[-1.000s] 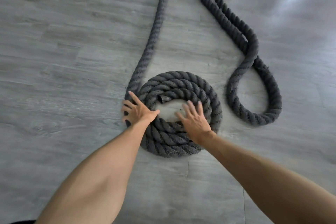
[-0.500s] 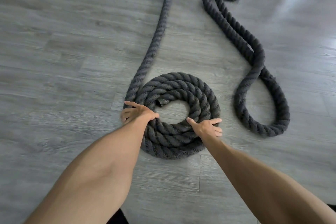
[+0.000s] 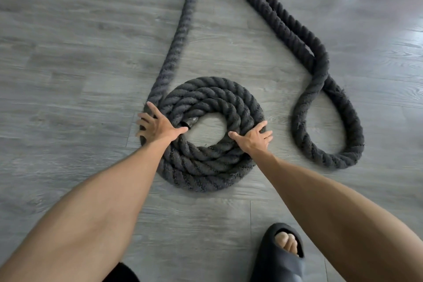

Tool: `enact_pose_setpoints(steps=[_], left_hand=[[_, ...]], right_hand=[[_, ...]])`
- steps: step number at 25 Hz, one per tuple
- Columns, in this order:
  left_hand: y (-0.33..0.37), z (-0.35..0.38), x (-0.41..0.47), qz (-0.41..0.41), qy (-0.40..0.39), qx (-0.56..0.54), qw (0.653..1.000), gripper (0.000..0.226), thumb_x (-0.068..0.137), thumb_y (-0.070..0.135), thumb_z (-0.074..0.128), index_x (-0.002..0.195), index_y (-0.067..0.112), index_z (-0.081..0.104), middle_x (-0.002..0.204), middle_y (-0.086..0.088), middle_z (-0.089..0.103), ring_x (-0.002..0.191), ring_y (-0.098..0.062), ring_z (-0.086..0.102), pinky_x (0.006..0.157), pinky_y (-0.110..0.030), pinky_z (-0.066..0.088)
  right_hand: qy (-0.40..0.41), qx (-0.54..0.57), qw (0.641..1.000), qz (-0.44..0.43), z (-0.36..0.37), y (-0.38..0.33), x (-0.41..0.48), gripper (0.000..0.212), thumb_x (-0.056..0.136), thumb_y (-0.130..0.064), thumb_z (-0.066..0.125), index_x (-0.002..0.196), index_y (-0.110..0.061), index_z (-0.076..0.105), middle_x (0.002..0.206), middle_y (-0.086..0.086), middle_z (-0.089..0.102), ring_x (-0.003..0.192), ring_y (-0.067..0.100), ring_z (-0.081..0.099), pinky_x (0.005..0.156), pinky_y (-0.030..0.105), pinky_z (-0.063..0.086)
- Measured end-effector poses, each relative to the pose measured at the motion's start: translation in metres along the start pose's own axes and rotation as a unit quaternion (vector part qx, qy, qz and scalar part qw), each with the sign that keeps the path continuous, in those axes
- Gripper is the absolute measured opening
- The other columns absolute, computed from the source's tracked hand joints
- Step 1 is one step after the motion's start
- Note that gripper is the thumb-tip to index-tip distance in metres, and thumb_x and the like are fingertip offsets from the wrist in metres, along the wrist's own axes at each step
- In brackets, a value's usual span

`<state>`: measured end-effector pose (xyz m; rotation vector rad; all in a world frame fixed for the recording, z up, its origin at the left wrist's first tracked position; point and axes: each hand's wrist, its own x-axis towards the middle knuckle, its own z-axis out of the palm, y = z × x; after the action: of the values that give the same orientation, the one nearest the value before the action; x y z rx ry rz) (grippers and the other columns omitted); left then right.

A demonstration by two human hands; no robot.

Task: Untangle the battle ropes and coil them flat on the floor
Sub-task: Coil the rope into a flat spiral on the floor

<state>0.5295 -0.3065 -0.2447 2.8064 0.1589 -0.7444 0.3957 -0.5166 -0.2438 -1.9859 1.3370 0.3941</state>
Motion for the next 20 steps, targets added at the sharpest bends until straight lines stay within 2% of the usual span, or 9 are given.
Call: enact_pose_setpoints(steps=[3,7,10,17,20], left_hand=[[0.009,-0.003,0.014,0.008,0.012,0.027,1.000,0.153,0.054,0.075,0.078,0.152,0.013,-0.022,0.158,-0.030,-0.004,0.146,-0.046,0.006,0.111,-0.064,0.022],[0.019,-0.004,0.025,0.007,0.010,0.052,0.999,0.156,0.050,0.083,0.072,0.151,0.014,-0.024,0.155,-0.038,-0.002,0.145,-0.050,0.005,0.114,-0.063,0.015],[0.032,-0.005,0.034,-0.020,0.002,0.029,0.999,0.157,0.047,0.092,0.063,0.151,0.016,-0.026,0.151,-0.043,-0.003,0.143,-0.055,0.004,0.114,-0.065,0.011],[0.052,-0.008,0.049,-0.097,0.026,0.014,0.995,0.150,0.046,0.103,0.043,0.154,0.018,-0.019,0.149,-0.040,0.013,0.137,-0.053,0.019,0.109,-0.063,0.023],[0.054,-0.003,0.049,-0.107,0.030,0.028,0.993,0.142,0.050,0.104,0.034,0.156,0.021,-0.010,0.150,-0.040,0.010,0.138,-0.053,0.016,0.111,-0.063,0.020]], right_hand=[[-0.003,-0.026,0.999,-0.037,-0.007,-0.014,0.022,0.132,0.079,-0.061,0.075,0.156,-0.008,-0.018,0.161,0.032,-0.009,0.151,0.043,-0.011,0.123,0.049,0.003],[-0.019,-0.062,0.995,-0.071,-0.017,-0.035,0.047,0.131,0.079,-0.062,0.073,0.157,-0.009,-0.018,0.162,0.031,-0.007,0.151,0.044,-0.009,0.124,0.049,0.003],[-0.029,-0.079,0.992,-0.093,-0.023,-0.047,0.064,0.131,0.079,-0.063,0.073,0.157,-0.011,-0.018,0.162,0.030,-0.009,0.152,0.042,-0.009,0.124,0.050,0.005],[-0.047,-0.142,0.975,-0.164,-0.042,-0.086,0.106,0.130,0.078,-0.069,0.069,0.158,-0.012,-0.016,0.163,0.027,-0.009,0.152,0.040,-0.010,0.124,0.049,0.005],[0.019,-0.174,0.963,-0.205,-0.038,-0.092,0.093,0.114,0.088,-0.064,0.060,0.159,-0.012,-0.012,0.164,0.024,-0.011,0.153,0.038,-0.009,0.123,0.055,0.008]])
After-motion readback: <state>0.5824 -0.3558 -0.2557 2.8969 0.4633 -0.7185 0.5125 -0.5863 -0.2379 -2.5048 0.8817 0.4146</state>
